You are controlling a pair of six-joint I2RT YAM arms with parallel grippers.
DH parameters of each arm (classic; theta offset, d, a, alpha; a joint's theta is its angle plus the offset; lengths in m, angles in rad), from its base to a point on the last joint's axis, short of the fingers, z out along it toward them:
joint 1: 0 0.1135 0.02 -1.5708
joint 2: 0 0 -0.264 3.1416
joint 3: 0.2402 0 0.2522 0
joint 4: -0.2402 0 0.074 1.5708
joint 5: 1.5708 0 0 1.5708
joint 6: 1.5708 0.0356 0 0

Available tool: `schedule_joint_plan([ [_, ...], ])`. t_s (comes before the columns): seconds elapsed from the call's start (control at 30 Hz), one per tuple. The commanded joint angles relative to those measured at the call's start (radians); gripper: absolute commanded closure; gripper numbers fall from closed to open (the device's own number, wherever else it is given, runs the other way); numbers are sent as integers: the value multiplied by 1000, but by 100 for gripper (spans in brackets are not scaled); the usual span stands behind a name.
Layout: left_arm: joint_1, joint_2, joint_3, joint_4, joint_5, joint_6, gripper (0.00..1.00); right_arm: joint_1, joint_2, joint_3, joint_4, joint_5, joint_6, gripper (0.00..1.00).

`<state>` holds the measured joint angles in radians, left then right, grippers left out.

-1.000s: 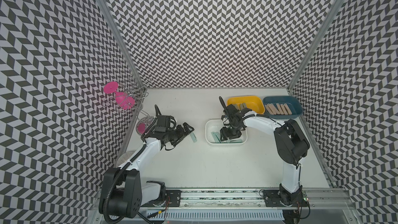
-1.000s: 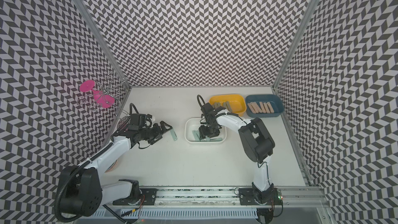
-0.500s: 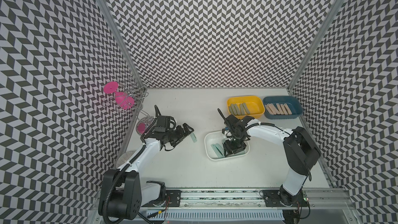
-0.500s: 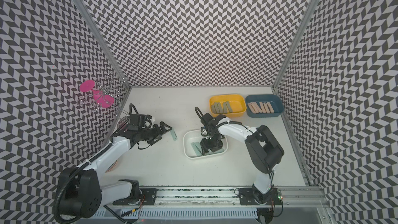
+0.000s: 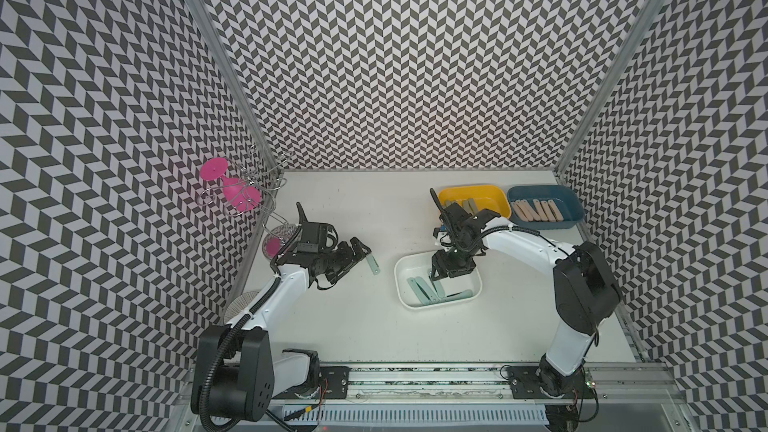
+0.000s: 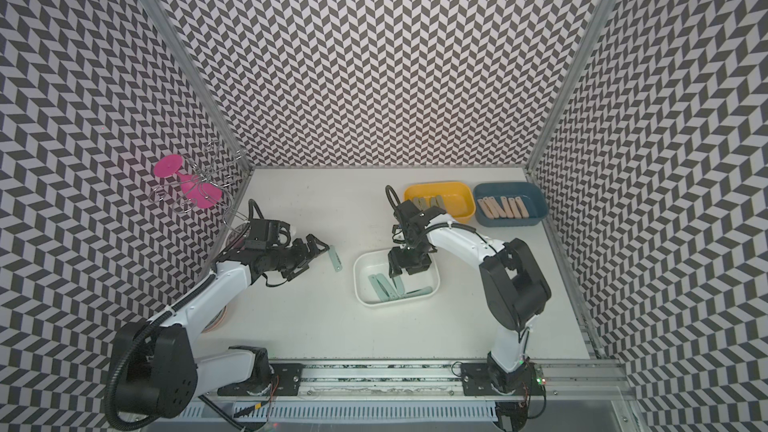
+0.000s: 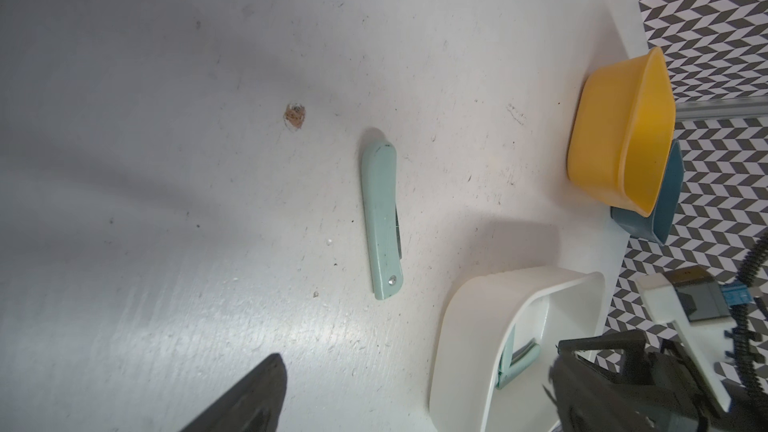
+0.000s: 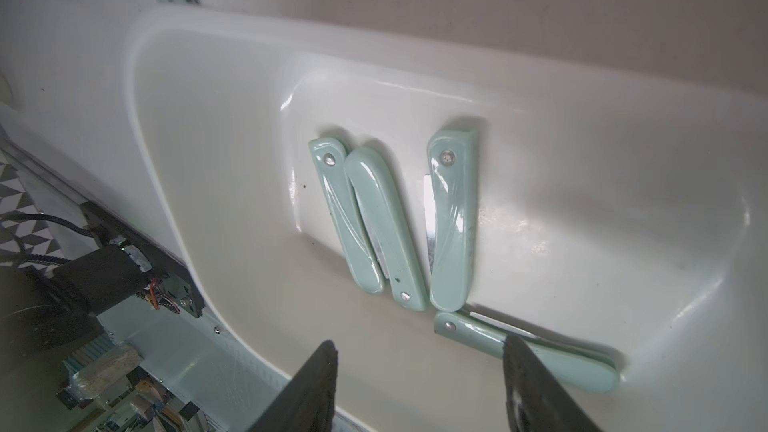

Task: Place the fruit knives into the storage box by color
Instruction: Move the storage box to the center of the board, then adjust the fruit knife in the storage box.

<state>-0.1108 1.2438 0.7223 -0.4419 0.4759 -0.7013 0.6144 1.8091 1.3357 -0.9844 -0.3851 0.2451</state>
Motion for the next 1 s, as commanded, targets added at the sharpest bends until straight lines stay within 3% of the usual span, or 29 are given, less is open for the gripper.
schedule_joint_plan([
  [0.0, 5, 3, 38, -35, -23, -6, 0, 15, 13, 5, -46, 49, -34, 33],
  [0.23, 4, 12, 55, -45, -22, 2, 0, 78, 48, 21, -103, 201, -68, 29],
  [0.53, 6, 34, 67, -28, -27, 21, 0, 151, 141, 73, -98, 219, -111, 26],
  [0.73, 6, 61, 92, -34, -25, 34, 0, 212, 197, 67, -103, 397, -114, 30],
  [0.97, 11, 86, 107, -37, -25, 43, 0, 206, 223, 52, -137, 644, -33, 32],
])
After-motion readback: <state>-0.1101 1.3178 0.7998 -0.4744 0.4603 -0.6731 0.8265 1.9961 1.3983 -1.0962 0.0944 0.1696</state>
